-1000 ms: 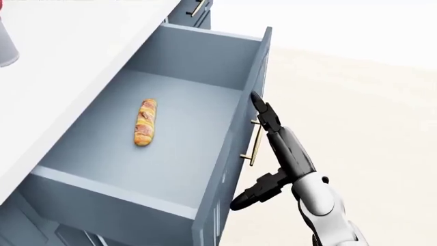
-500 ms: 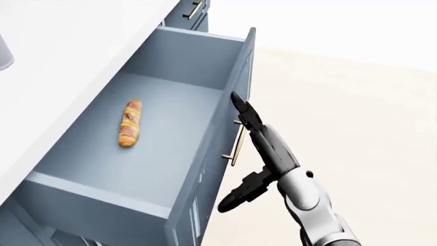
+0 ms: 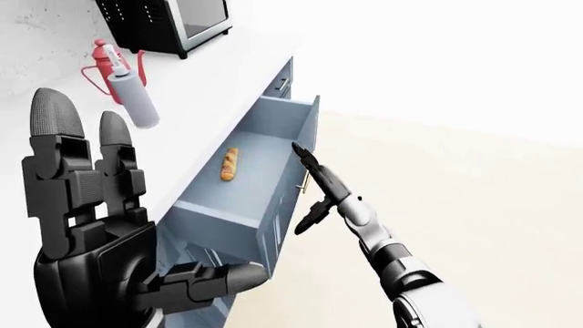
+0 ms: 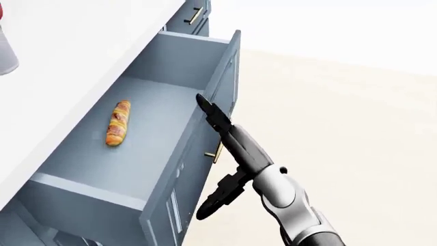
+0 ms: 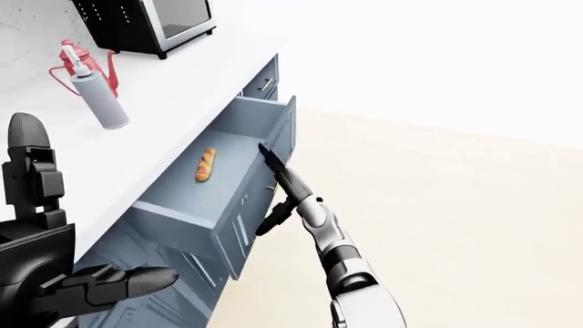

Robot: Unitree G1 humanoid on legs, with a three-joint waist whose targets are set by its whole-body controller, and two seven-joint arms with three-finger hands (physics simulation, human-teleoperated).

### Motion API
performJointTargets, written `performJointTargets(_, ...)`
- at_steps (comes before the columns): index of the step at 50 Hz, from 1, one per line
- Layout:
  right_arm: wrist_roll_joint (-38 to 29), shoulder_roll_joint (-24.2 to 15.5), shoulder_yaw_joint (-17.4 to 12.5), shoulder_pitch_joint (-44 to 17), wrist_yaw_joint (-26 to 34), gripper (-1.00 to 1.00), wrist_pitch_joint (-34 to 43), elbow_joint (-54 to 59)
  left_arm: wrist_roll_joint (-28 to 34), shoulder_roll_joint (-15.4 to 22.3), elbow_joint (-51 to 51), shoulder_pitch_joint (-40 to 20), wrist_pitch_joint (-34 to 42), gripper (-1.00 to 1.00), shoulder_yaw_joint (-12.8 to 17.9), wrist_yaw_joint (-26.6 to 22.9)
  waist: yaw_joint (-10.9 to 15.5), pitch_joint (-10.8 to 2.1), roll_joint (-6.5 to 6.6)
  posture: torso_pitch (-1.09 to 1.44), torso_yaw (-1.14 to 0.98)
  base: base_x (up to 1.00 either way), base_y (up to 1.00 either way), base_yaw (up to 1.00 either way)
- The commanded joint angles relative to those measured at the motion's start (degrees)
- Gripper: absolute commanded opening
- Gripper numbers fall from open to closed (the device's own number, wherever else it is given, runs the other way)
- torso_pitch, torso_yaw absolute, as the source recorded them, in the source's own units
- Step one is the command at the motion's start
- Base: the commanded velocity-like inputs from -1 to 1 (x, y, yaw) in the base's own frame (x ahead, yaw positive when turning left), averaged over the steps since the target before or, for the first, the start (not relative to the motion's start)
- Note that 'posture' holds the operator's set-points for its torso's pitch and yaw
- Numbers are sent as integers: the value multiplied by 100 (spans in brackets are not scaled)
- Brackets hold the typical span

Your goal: Close the right drawer.

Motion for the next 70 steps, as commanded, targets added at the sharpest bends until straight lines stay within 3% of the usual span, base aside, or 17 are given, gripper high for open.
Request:
performJointTargets(1,-102,82,110,-211,168,100,-267,-159,-11,12,-189,-53,-122,100,25,14,36,-98,11,0,0,0,0,0)
performJointTargets(9,-114,135,105,-300,199,100,-247,-101,-15,29,-189,-35,-144,100,19,33,33,-113,15,0,0,0,0,0)
performJointTargets(15,92,-97,-17,-184,351,100,244,-1058,-26,41,-189,-29,-146,100,18,44,30,-113,17,0,0,0,0,0)
performJointTargets(19,347,-438,-210,356,577,100,1163,-2811,-13,33,-189,-35,-130,100,0,38,64,-94,6,0,0,0,0,0)
performJointTargets(29,731,-858,-649,1673,621,100,2531,-5869,-4,18,-188,-38,-117,100,-2,24,91,-123,-41,0,0,0,0,0)
performJointTargets(35,895,-686,-853,3060,606,100,3155,-8222,29,-14,-188,-14,-137,100,-34,-4,97,-106,-41,0,0,0,0,0)
performJointTargets(39,1029,-472,-995,3835,336,100,2975,-9184,56,-36,-188,7,-161,100,-56,-23,82,-106,-29,0,0,0,0,0)
performJointTargets(45,1304,-173,-1192,4522,-234,100,2211,-9556,94,-63,-188,15,-162,100,-85,-46,45,-113,-1,0,0,0,0,0)
performJointTargets(55,1514,-230,-2219,4511,-1810,100,2031,-9681,187,-136,-188,-1,-119,100,-147,-116,26,-123,20,0,0,0,0,0)
performJointTargets(58,1626,-281,-2365,4538,-2040,100,2056,-9674,194,-157,-188,-7,-128,100,-139,-137,24,-119,-2,0,0,0,0,0)
performJointTargets(70,1720,-317,-2284,4553,-2066,100,2052,-9540,291,-204,-189,-134,62,100,-221,-222,20,-116,-14,0,0,0,0,0)
